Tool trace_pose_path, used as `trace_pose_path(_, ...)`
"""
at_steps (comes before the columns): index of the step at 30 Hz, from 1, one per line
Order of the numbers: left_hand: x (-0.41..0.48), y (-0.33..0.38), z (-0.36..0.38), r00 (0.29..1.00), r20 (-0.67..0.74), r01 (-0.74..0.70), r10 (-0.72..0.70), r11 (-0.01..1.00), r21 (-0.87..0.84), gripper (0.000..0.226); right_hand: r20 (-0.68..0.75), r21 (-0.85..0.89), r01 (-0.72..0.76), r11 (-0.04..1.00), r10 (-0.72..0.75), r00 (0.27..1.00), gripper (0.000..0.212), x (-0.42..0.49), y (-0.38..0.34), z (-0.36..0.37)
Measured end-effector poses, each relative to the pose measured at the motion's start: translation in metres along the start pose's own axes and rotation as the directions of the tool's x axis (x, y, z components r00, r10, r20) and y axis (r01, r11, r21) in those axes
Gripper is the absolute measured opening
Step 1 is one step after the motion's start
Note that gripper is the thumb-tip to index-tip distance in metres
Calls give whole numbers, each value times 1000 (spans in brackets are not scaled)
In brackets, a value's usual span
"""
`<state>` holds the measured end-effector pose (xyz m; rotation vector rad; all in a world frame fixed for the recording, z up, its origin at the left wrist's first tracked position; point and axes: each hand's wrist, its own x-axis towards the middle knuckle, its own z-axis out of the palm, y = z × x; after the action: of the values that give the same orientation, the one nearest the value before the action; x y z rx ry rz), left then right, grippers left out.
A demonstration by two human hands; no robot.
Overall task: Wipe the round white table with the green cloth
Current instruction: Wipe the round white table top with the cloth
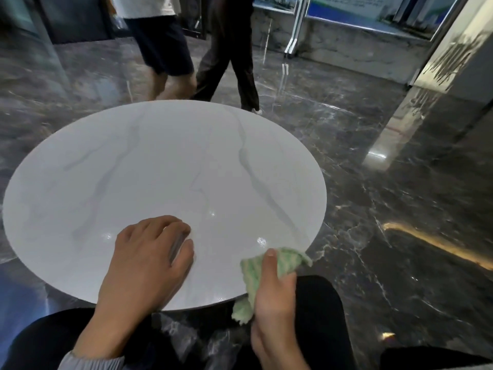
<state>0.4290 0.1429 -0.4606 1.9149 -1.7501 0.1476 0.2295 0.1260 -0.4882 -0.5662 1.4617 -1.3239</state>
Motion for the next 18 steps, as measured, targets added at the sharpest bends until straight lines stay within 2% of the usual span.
trace_pose_path(5,1,0,-1,1000,9,-8,8,1000,-1,22,4,-21,73,997,-73,997,29,74,-45,-16)
trace_pose_path(7,1,0,-1,1000,-1,-11,11,1000,0,22,0,-91,122,988,-123,992,26,119,-71,-20)
trace_pose_path(10,1,0,-1,1000,-15,-17,17,1000,0,20,6,-197,120,973,-122,993,32,159,-98,-15)
trace_pose_path(15,0,-1,0,1000,-1,-2,2,1000,-1,21,-17,-145,135,980,-139,990,27,111,-71,-14)
trace_pose_path(18,1,-2,-1,1000,-1,1,-1,1000,-4,20,64,-112,98,989,-91,994,32,45,-29,-15)
